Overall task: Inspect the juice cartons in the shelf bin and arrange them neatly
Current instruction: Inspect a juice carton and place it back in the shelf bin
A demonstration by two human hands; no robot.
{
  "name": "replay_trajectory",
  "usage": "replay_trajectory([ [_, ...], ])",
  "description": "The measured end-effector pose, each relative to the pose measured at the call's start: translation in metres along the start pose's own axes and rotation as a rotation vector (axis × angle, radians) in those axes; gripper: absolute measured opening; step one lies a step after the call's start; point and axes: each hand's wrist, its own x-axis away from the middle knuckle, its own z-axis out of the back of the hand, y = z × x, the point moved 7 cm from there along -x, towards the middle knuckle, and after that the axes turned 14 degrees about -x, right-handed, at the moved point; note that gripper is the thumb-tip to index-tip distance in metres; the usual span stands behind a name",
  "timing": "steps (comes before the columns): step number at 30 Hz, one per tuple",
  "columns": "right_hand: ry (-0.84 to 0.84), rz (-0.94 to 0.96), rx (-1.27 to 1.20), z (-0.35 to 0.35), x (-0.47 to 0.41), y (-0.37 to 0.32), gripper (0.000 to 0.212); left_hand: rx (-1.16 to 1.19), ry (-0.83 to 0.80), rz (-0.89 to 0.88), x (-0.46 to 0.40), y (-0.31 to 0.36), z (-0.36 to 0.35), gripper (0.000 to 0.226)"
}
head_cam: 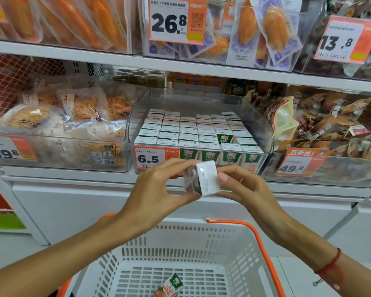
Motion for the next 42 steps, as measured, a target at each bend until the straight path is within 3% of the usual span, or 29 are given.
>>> replay_trajectory([
  [7, -0.019, 0.104, 0.025, -0.002, 0.004, -0.008, 0.014, -0.024, 0.12, -0.132, 0.006, 0.012, 0.003, 0.054],
  [14, -0.053, 0.142, 0.089, 0.0, 0.002, -0.007, 0.02, -0.037, 0.064, -0.034, 0.008, 0.005, -0.006, 0.056],
  [17, -0.123, 0.149, 0.221, -0.004, 0.005, -0.006, 0.036, 0.059, -0.021, 0.159, 0.006, -0.009, -0.013, 0.056],
  [20, -0.214, 0.21, 0.52, -0.01, 0.01, -0.001, 0.067, 0.251, -0.093, 0.331, 0.005, -0.021, -0.02, 0.056],
  [23, -0.184, 0.267, 0.685, -0.014, 0.013, 0.004, 0.086, 0.399, -0.141, 0.439, 0.007, -0.026, -0.026, 0.053],
  [27, -0.105, 0.331, 0.673, -0.02, 0.011, 0.006, 0.089, 0.496, -0.165, 0.519, 0.012, -0.024, -0.034, 0.046],
  [31, -0.07, 0.351, 0.573, -0.019, 0.007, 0.002, 0.082, 0.479, -0.238, 0.497, 0.009, -0.021, -0.031, 0.055],
  [36, -0.054, 0.169, 0.321, -0.009, 0.004, 0.005, 0.087, 0.567, -0.345, 0.488, 0.012, -0.02, -0.033, 0.054],
  [39, -0.095, 0.074, 0.28, -0.005, 0.0, 0.005, 0.09, 0.611, -0.365, 0.549, 0.015, -0.024, -0.037, 0.051],
  [42, -0.202, 0.023, 0.334, -0.002, 0.0, 0.0, 0.078, 0.7, -0.368, 0.628, 0.014, -0.028, -0.038, 0.046],
])
